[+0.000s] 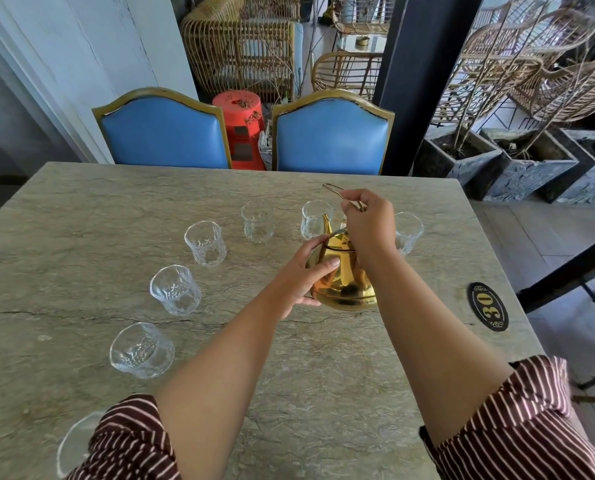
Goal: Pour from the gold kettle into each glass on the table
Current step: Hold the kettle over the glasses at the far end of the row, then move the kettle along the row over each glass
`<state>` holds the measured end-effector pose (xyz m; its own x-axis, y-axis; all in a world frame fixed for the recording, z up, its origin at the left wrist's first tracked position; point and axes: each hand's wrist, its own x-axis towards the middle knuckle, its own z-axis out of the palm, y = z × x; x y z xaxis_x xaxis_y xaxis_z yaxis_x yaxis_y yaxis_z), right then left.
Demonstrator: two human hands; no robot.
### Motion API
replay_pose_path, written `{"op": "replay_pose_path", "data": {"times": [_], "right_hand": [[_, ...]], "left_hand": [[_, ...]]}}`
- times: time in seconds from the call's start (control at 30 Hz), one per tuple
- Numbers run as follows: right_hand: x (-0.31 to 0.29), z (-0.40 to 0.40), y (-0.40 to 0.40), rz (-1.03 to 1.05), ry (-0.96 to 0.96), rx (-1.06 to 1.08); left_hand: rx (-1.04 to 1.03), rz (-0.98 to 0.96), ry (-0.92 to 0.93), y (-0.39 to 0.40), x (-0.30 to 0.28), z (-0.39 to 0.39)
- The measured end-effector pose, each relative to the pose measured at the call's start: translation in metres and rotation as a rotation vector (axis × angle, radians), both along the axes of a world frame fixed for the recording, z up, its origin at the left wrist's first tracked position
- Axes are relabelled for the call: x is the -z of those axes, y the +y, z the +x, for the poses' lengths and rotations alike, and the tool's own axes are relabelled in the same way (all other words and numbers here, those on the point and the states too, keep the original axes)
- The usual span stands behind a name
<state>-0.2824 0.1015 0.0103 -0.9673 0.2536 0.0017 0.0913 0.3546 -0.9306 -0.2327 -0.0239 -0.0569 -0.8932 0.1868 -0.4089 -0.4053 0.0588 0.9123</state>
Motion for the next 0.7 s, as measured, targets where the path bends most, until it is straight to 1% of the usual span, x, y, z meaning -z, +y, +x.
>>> {"op": "replay_pose_path", "data": {"times": [0.13, 0.33, 0.47, 0.6, 0.7], "right_hand": [[0.008, 0.011, 0.002, -0.100, 0.001, 0.043], [0.013, 0.024, -0.002, -0.202, 0.063, 0.040], [0.009, 0.025, -0.012, -0.271, 0.084, -0.020], [0.004, 0.020, -0.029, -0.254, 0.083, -0.093], [0.000, 0.014, -0.046, -0.205, 0.084, -0.151]], "left_hand": [[0.012, -0.057, 0.053, 0.002, 0.002, 0.005], [0.000, -0.065, 0.133, -0.006, 0.002, 0.013], [-0.052, -0.062, 0.178, -0.016, 0.000, 0.018], [-0.139, -0.034, 0.155, -0.029, -0.001, 0.022], [-0.196, -0.027, 0.163, -0.040, -0.001, 0.023]]}}
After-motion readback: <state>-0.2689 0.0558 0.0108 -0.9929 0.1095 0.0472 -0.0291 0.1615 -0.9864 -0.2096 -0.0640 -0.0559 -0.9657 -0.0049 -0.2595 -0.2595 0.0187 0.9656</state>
